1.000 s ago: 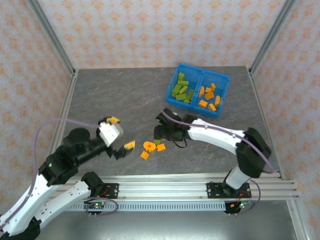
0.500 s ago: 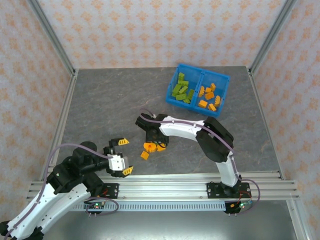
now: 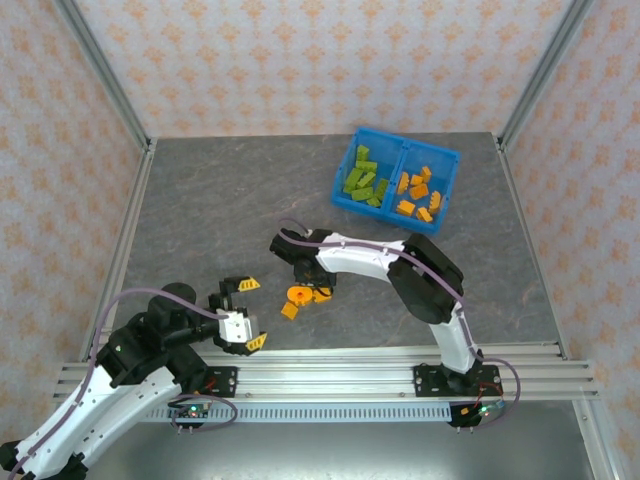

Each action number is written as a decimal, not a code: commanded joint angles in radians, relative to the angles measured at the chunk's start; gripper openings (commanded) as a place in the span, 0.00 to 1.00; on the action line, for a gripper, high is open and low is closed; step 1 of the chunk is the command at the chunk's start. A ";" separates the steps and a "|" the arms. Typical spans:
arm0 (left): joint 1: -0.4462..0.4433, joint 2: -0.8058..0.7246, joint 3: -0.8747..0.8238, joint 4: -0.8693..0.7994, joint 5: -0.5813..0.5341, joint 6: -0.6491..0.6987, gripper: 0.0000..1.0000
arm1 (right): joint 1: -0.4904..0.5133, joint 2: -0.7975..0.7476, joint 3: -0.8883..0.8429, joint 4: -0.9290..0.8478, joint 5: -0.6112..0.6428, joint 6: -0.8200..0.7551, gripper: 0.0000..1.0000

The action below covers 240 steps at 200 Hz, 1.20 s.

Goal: Sort the legos into containers by color

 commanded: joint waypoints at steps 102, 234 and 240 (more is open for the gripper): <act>-0.004 0.304 0.203 0.270 -0.281 -0.793 1.00 | -0.347 -0.319 -0.027 0.151 0.263 -0.259 0.26; -0.003 0.486 0.296 0.112 -0.584 -1.027 1.00 | -0.599 0.269 0.788 -0.038 0.150 -0.417 0.53; -0.003 0.499 0.294 0.112 -0.580 -1.046 1.00 | -0.599 0.253 0.782 -0.040 0.145 -0.421 0.53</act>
